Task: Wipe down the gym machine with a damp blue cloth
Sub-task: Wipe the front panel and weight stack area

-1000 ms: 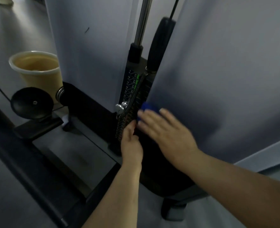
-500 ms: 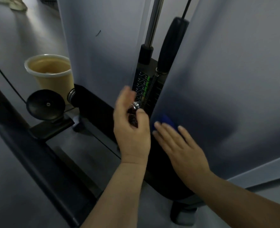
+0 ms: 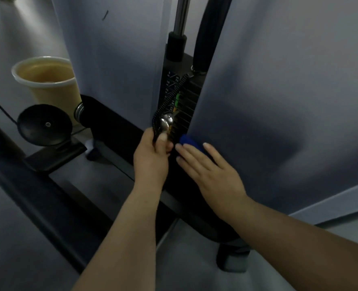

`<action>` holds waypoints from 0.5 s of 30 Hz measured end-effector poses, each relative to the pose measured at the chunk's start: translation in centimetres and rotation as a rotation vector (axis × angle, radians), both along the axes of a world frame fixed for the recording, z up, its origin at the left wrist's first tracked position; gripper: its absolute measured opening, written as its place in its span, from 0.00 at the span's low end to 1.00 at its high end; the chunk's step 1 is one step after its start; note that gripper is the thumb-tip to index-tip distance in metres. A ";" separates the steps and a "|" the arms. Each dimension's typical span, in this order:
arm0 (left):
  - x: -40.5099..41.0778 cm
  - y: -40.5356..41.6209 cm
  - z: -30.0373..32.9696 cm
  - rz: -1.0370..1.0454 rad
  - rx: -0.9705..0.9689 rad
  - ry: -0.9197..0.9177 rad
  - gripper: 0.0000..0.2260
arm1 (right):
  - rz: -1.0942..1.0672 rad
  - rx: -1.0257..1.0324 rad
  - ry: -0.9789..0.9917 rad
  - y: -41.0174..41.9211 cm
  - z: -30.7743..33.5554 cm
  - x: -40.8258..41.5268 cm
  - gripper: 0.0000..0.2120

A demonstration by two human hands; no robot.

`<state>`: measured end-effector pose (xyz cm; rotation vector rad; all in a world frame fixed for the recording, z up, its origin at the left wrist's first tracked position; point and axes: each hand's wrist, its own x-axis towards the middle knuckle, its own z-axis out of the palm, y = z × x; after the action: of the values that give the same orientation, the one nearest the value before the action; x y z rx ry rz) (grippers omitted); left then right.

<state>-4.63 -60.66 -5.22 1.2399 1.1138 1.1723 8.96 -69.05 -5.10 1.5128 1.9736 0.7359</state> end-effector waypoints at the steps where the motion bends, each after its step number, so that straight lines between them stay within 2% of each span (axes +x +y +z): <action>1: 0.3 -0.1 0.2 0.004 0.040 -0.023 0.13 | 0.012 0.030 0.011 0.2 -0.3 -0.3 0.35; 2: 0.5 0.0 0.5 -0.013 0.080 -0.058 0.21 | 0.019 0.031 -0.003 0.3 -0.7 -0.5 0.35; 3: 0.6 0.2 0.9 -0.024 0.107 -0.073 0.24 | 0.018 0.020 -0.022 0.5 -1.1 -0.7 0.34; 7: 0.3 1.3 1.5 0.120 0.188 0.127 0.08 | 0.040 -0.062 -0.055 0.3 -0.2 -0.8 0.32; 10: 0.2 1.4 1.6 0.157 0.184 0.161 0.09 | 0.086 -0.007 -0.050 -1.2 0.2 0.6 0.31; 13: -0.1 1.3 2.2 0.149 0.146 0.140 0.12 | 0.053 -0.074 -0.093 -0.3 0.0 0.1 0.33; 15: -0.3 1.2 2.6 0.139 0.127 0.147 0.10 | 0.041 -0.091 -0.090 1.3 -0.2 -1.3 0.35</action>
<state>-4.92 -59.44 -2.59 1.3818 1.2670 1.2894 7.69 -67.75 -5.26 1.3668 1.9494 0.7091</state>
